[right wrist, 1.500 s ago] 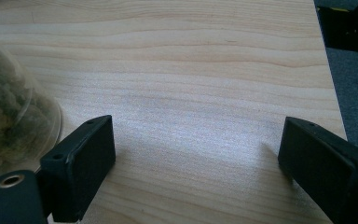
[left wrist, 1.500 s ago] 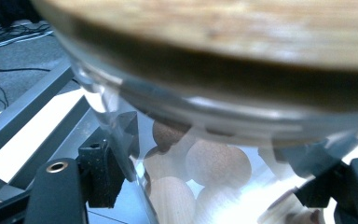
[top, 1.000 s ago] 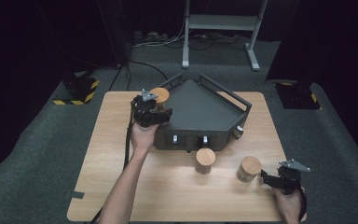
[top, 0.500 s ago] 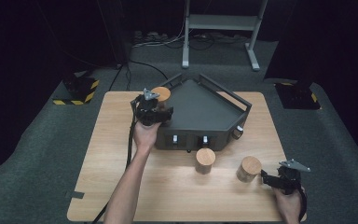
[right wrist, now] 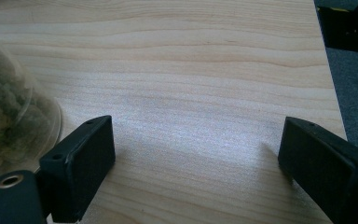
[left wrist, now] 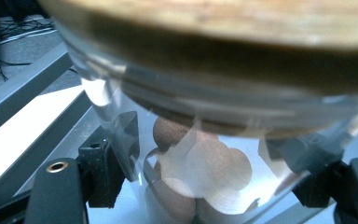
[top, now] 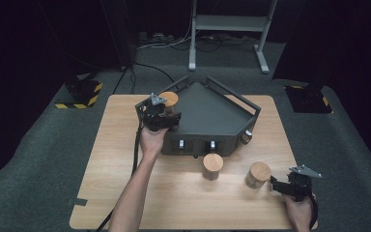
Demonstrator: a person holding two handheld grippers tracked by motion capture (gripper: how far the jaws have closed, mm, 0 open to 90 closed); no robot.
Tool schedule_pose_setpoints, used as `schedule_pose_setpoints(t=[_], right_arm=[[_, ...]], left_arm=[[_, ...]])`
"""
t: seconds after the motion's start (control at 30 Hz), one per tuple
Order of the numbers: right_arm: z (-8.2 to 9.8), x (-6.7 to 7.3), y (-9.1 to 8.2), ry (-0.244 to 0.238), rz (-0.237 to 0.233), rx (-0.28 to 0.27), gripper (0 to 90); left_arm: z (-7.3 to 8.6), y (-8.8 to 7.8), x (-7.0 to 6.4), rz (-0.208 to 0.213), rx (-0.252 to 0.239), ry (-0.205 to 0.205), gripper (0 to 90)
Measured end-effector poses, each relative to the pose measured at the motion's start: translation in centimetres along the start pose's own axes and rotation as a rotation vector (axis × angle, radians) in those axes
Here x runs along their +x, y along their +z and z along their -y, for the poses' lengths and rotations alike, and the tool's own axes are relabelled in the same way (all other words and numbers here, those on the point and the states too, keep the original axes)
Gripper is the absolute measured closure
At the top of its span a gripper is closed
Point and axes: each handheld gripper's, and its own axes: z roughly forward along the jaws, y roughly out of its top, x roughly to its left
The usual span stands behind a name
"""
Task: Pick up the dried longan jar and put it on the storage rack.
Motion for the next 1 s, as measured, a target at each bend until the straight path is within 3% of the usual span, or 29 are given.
schedule_pose_setpoints(t=[0.43, 0.63, 1.0], right_arm=[[0.0, 0.0, 0.0, 0.0, -0.001, 0.0, 10.3], [0.0, 0.01, 0.0, 0.001, -0.001, 0.001, 10.2], [0.0, 0.01, -0.01, 0.0, -0.001, 0.001, 10.2]], left_arm=[[0.21, 0.05, 0.24, 0.001, -0.005, 0.001, 26.4], [0.52, 0.09, 0.07, 0.003, -0.004, 0.035, 26.1], [0.58, 0.04, 0.13, 0.005, -0.007, 0.036, 26.1]])
